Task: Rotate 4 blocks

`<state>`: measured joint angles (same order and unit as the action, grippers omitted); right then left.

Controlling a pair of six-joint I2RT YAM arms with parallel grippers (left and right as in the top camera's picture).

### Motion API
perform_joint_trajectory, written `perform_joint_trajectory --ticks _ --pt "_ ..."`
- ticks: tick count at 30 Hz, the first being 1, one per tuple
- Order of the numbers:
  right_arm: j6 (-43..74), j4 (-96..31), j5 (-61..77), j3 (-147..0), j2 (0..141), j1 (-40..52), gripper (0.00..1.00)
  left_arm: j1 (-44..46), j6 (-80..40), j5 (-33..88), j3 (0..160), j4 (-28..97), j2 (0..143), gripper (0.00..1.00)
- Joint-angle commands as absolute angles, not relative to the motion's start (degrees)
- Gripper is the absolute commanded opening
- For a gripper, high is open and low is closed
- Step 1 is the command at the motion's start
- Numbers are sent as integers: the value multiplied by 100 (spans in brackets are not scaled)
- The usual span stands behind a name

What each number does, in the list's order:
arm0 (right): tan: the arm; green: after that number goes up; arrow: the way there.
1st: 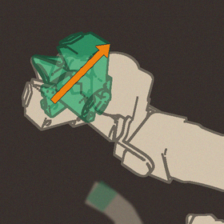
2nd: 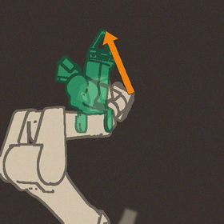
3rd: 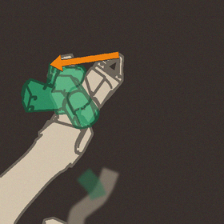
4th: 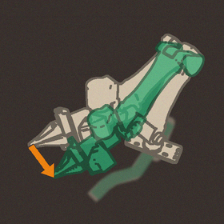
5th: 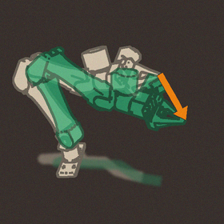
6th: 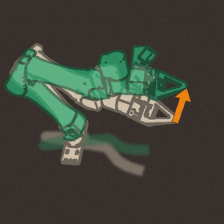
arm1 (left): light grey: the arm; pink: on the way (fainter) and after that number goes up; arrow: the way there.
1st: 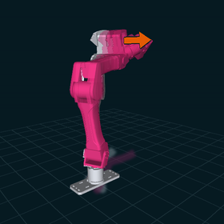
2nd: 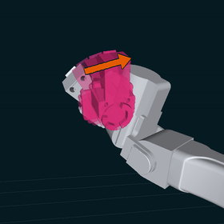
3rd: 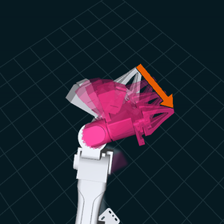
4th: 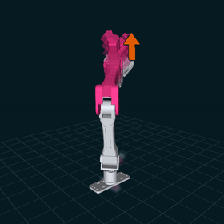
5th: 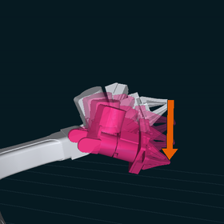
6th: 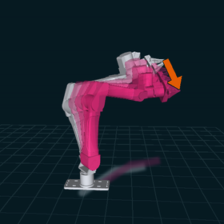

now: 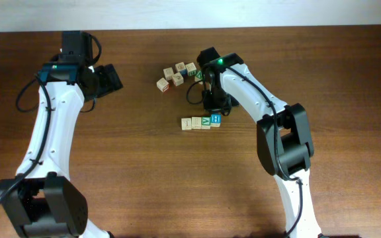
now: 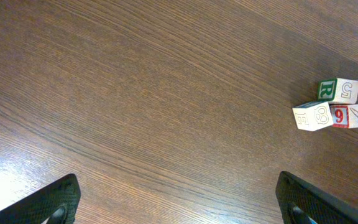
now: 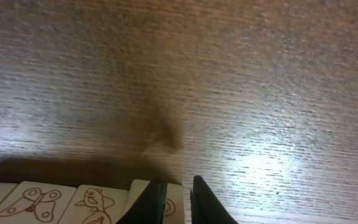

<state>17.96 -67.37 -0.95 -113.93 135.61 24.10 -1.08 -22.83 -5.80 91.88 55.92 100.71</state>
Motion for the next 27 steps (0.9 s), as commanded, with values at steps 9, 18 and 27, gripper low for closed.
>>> perform_joint_trajectory --ticks 9,18,27 --pt "1734 -6912 196 -11365 13537 2434 14 -99 -2331 -537 9306 5561 9953 99" --pt "1756 -8346 346 -13474 13537 2274 15 -97 -2331 -513 9306 5590 9953 99" --pt "1376 -9734 1463 -15762 12540 1610 18 178 -2331 -513 9306 5846 9953 100"
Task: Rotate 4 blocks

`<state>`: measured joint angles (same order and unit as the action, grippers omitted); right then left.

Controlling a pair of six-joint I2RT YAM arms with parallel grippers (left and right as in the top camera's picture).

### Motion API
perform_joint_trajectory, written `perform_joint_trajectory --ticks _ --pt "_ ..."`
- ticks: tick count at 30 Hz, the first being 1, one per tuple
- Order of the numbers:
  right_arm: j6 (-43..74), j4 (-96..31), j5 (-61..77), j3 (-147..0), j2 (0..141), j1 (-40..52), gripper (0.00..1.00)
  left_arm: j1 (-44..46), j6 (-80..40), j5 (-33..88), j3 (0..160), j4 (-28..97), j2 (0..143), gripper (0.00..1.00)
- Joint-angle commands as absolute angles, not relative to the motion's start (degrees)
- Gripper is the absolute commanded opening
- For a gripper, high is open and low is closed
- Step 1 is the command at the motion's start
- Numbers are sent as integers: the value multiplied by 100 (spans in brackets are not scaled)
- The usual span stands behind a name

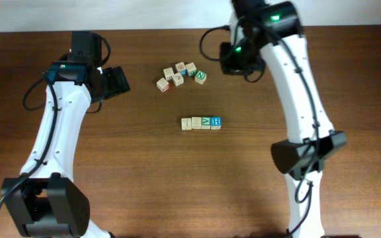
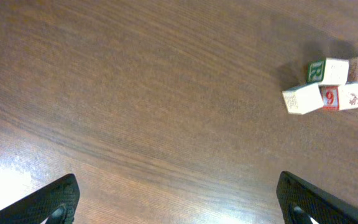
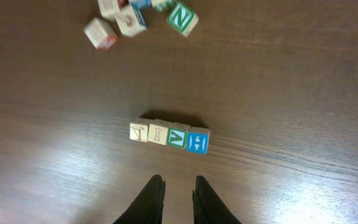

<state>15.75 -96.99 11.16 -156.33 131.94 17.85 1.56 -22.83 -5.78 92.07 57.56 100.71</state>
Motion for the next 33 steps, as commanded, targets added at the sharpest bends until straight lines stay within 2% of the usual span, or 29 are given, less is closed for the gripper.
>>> perform_joint_trajectory --ticks 1,5,7,8,10,14,18,26,33 --pt "1297 -9734 1444 -15762 12234 1531 19 178 -2331 -510 9306 5913 9953 100" --pt "1188 -9734 1192 -15334 11257 1448 23 185 -2069 -12 9306 6097 9953 97" --pt "1092 -9734 1138 -14610 11043 1380 24 233 -1953 134 9306 6121 9953 96" --pt "1090 -9734 1157 -14057 11028 1299 28 296 -1944 134 9306 6143 9953 96" --pt "1090 -9577 1227 -12787 11030 1245 29 521 -1944 134 9299 6187 9953 96" --pt "1096 -8283 1601 -10864 11032 1240 31 790 -2152 137 9284 6178 9953 97" --pt "1540 -7131 1632 -9804 11039 1247 32 923 -2364 220 9273 6180 9981 95" --pt "1710 -5308 1754 -8545 11118 1645 31 961 -2615 281 9273 6198 10562 91" --pt "1914 -4768 1737 -8453 11520 1949 31 976 -2613 283 9273 6147 10608 90"
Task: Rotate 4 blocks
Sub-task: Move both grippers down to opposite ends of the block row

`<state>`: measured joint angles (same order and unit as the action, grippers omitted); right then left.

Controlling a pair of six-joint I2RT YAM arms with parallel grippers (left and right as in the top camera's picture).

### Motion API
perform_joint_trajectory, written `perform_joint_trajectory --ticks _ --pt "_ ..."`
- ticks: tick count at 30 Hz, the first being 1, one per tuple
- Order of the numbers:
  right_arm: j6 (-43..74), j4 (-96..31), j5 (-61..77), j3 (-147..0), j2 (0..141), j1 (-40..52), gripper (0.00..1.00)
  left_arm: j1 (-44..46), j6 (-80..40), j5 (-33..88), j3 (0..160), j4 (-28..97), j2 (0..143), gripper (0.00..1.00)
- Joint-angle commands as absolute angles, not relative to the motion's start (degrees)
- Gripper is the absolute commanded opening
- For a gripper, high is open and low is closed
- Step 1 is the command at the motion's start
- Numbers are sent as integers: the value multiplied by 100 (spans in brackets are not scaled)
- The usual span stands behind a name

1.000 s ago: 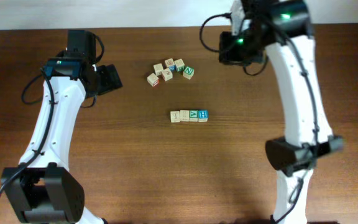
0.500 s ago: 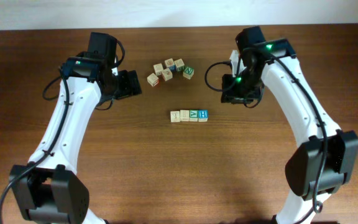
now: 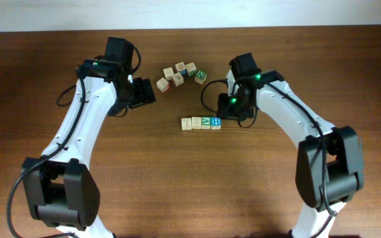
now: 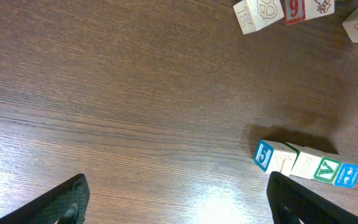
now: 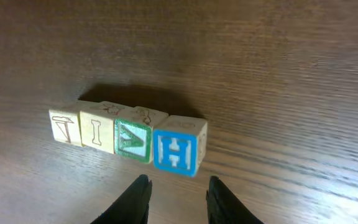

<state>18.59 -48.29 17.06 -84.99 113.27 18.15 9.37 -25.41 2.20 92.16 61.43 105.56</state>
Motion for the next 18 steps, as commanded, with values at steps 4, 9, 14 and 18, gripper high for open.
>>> perform_joint_trajectory --ticks 4,9,14,18 --pt "1868 -4650 1581 -8444 11590 1944 31 976 -2617 285 9273 6187 10608 90" --pt "1870 -4456 1584 -8276 11590 1944 31 1013 -2672 447 9273 6285 10608 77" --pt "1874 -4497 1594 -8274 11590 1907 31 1380 -2790 445 9185 6215 10608 58" --pt "2005 -4508 1588 -8276 11587 1872 30 1450 -3026 405 9155 6195 10916 49"
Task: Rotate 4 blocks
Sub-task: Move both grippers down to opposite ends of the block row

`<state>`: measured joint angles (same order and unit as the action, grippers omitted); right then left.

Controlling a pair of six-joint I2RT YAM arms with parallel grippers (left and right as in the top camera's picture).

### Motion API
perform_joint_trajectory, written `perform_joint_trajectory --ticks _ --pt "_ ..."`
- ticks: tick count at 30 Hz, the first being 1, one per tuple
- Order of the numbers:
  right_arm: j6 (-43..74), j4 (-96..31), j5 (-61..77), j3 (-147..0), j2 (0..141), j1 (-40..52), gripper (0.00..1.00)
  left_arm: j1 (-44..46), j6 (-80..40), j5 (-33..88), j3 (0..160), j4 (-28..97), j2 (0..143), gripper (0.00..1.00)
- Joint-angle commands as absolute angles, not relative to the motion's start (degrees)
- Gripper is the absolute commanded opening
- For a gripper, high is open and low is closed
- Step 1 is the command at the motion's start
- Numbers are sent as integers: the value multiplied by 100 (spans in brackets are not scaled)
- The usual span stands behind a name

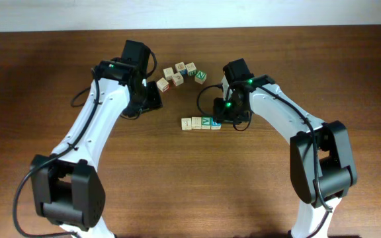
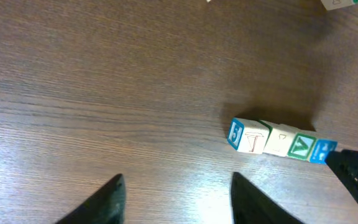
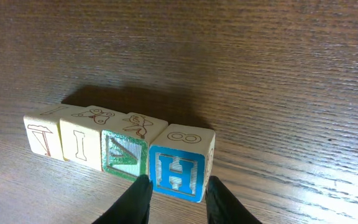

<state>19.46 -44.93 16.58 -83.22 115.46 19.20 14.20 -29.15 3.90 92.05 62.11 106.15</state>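
Note:
Four lettered blocks form a row at the table's middle; left to right they show a T, an I, a green V and a blue H. My right gripper is open and low, one finger on each side of the H block's near edge. The left gripper is open over bare wood, with the row ahead and to its right. In the overhead view the left gripper hangs left of and behind the row.
A loose cluster of several more blocks lies behind the row, between the two arms. The wooden table spreads wide to the front and sides.
My right gripper has come down closer to the H block, its fingers now flanking it. The left gripper moved further toward the row, and its fingers stand closer together.
At first my right gripper was shut, low at the row's right end, and the left hung far left. Then the right was high at the back, still shut. Later it was open over the H block, and now it flanks it; the left has neared the blocks.

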Motion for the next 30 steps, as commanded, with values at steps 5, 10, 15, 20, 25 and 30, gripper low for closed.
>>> perform_joint_trajectory --ticks 5,10,15,20,25,30 --pt "2008 -4958 1612 -8331 11577 1280 30 1540 -3017 325 9155 5808 11069 48" --pt "2049 -4729 1597 -8180 11690 1398 27 1712 -3011 322 9155 5756 11358 39" --pt "2095 -4604 1739 -8180 11771 1594 26 1752 -2985 303 9155 5728 11362 36" --pt "2250 -4558 1741 -8180 11771 1876 26 1752 -2860 301 9155 5728 11362 35" --pt "2283 -4595 1774 -8211 11769 1946 26 1745 -2714 148 9155 5725 11362 35" --pt "2010 -5774 1417 -9365 11767 1872 26 1684 -2410 71 9314 5483 11356 29"
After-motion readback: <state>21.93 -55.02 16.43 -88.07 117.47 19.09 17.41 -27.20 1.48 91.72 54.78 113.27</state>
